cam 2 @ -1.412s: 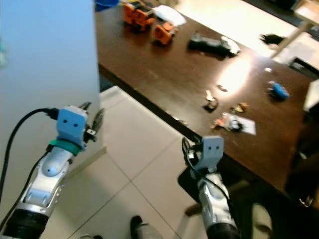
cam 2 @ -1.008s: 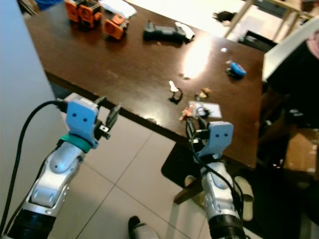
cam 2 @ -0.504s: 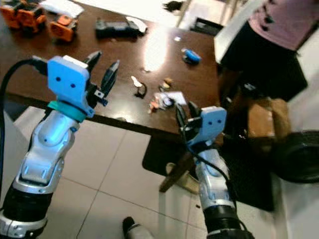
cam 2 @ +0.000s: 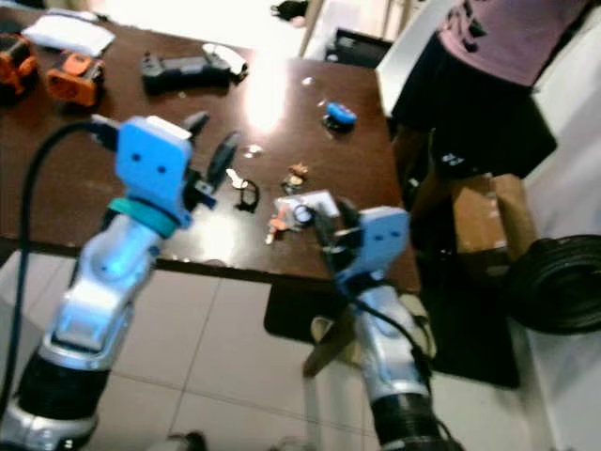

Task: Hang keys on a hook

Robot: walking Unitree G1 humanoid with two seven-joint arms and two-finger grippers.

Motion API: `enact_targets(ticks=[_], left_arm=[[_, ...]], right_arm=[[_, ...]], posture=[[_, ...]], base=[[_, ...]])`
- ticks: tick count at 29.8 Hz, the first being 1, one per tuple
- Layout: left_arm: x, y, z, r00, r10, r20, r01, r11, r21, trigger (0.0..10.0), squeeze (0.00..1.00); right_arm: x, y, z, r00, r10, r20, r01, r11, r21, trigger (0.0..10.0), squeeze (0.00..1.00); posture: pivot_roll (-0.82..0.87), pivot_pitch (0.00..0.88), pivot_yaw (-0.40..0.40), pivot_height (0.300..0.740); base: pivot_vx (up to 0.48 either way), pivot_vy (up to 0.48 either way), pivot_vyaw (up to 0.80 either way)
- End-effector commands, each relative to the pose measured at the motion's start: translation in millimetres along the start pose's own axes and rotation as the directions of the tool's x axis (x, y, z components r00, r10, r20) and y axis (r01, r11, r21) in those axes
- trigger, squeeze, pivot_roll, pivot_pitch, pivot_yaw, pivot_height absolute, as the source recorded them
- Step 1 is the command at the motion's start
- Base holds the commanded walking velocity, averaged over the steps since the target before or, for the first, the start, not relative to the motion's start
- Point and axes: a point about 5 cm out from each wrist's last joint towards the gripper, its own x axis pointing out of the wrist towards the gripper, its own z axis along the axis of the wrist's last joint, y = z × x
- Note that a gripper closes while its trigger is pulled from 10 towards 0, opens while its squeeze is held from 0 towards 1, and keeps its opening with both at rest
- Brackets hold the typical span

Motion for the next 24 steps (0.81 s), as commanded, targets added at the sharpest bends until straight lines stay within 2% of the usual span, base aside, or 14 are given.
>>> enact_targets(ticks=[1, 6, 9, 11, 13, 14, 17, 21, 23, 24], left_arm=[[1.1, -9.8, -2.4, 0.999, -0.032, -0.014, 0.032, 0.999, -0.005, 10.0, 0.00], [-0.8, -11.9, -5.9, 0.999, -0.040, -0.024, 0.040, 0.999, 0.007, 10.0, 0.00], [-5.3, -15.8, -11.5, 0.994, -0.092, -0.050, 0.093, 0.996, 0.011, 10.0, 0.00], [-13.3, -21.0, -16.2, 0.978, -0.190, -0.081, 0.186, 0.981, -0.051, 10.0, 0.00], [-13.3, -21.0, -16.2, 0.978, -0.190, -0.081, 0.186, 0.981, -0.051, 10.0, 0.00], [-17.7, -23.7, -18.2, 0.964, -0.247, -0.097, 0.239, 0.967, -0.087, 10.0, 0.00], [-28.0, -27.7, -23.9, 0.920, -0.363, -0.145, 0.352, 0.931, -0.095, 10.0, 0.00], [-29.1, -27.7, -25.2, 0.913, -0.377, -0.159, 0.367, 0.926, -0.086, 10.0, 0.00], [-34.5, -27.5, -29.1, 0.879, -0.436, -0.195, 0.439, 0.898, -0.025, 10.0, 0.00], [-34.5, -27.5, -29.1, 0.879, -0.436, -0.195, 0.439, 0.898, -0.025, 10.0, 0.00]], right_arm=[[-6.8, -10.0, -3.4, 0.999, -0.030, -0.026, 0.030, 1.000, -0.010, 10.0, 0.00], [-7.2, -10.2, -4.0, 0.999, -0.029, -0.032, 0.028, 1.000, -0.010, 10.0, 0.00], [-7.5, -10.1, -5.2, 0.999, -0.028, -0.038, 0.027, 1.000, -0.012, 10.0, 0.00], [-8.5, -10.7, -6.2, 0.999, -0.028, -0.044, 0.027, 1.000, -0.013, 10.0, 0.00], [-8.5, -10.7, -6.2, 0.999, -0.028, -0.044, 0.027, 1.000, -0.013, 10.0, 0.00], [-9.1, -11.2, -6.7, 0.998, -0.028, -0.048, 0.027, 1.000, -0.014, 10.0, 0.00], [-10.4, -11.7, -7.8, 0.998, -0.028, -0.055, 0.028, 0.999, -0.017, 10.0, 0.00], [-10.9, -11.9, -8.1, 0.998, -0.029, -0.057, 0.028, 0.999, -0.017, 10.0, 0.00], [-12.8, -11.9, -9.7, 0.997, -0.029, -0.065, 0.028, 0.999, -0.018, 10.0, 0.00], [-12.8, -11.9, -9.7, 0.997, -0.029, -0.065, 0.028, 0.999, -0.018, 10.0, 0.00]], posture=[[-0.13, 0.128, -0.061, 0.740], [-0.13, 0.128, -0.063, 0.740], [-0.13, 0.128, -0.063, 0.740], [-0.13, 0.128, -0.065, 0.740], [-0.13, 0.128, -0.065, 0.740], [-0.13, 0.128, -0.065, 0.740], [-0.13, 0.133, -0.067, 0.740], [-0.13, 0.134, -0.068, 0.740], [-0.13, 0.137, -0.066, 0.740], [-0.13, 0.137, -0.066, 0.740]], base=[[0.469, 0.000, 0.00], [0.469, 0.000, 0.00], [0.326, 0.000, 0.00], [0.000, 0.000, 0.00], [0.000, 0.000, 0.00], [0.000, 0.000, 0.00], [0.000, 0.000, 0.00], [0.000, 0.000, 0.00], [0.000, 0.000, 0.00], [0.000, 0.000, 0.00]])
